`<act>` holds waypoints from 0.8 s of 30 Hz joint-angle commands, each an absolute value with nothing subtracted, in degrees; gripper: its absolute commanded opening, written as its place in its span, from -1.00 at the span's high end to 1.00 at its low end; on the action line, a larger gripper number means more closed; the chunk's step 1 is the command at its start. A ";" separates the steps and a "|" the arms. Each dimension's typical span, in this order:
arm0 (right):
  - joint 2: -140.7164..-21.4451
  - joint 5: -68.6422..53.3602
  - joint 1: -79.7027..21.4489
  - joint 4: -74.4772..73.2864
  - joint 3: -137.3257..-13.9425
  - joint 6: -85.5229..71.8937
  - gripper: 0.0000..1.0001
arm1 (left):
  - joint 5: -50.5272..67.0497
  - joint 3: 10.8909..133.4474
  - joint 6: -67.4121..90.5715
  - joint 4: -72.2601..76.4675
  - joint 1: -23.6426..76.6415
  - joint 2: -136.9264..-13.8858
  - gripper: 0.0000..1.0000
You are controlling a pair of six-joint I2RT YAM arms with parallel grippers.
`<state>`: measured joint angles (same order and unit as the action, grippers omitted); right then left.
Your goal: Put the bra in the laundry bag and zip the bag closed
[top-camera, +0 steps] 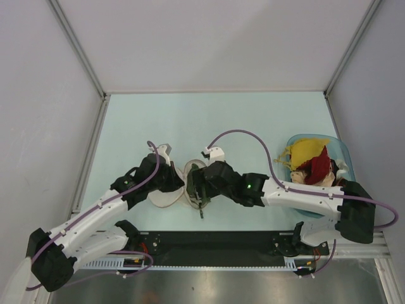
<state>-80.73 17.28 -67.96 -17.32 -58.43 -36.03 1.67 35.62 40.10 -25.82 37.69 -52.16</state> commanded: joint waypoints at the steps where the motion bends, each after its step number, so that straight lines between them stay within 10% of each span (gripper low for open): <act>1: -76.65 19.08 -66.28 -18.90 -55.38 -37.09 -0.69 | 2.02 35.86 40.34 -24.26 38.06 -51.06 1.00; 24: -73.83 15.12 -63.46 -17.06 -45.36 -27.95 -0.98 | 3.69 36.04 37.88 -23.29 38.06 -53.79 1.00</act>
<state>-76.42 15.27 -63.68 -17.17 -48.10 -31.77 2.31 35.55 39.31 -25.67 37.71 -53.63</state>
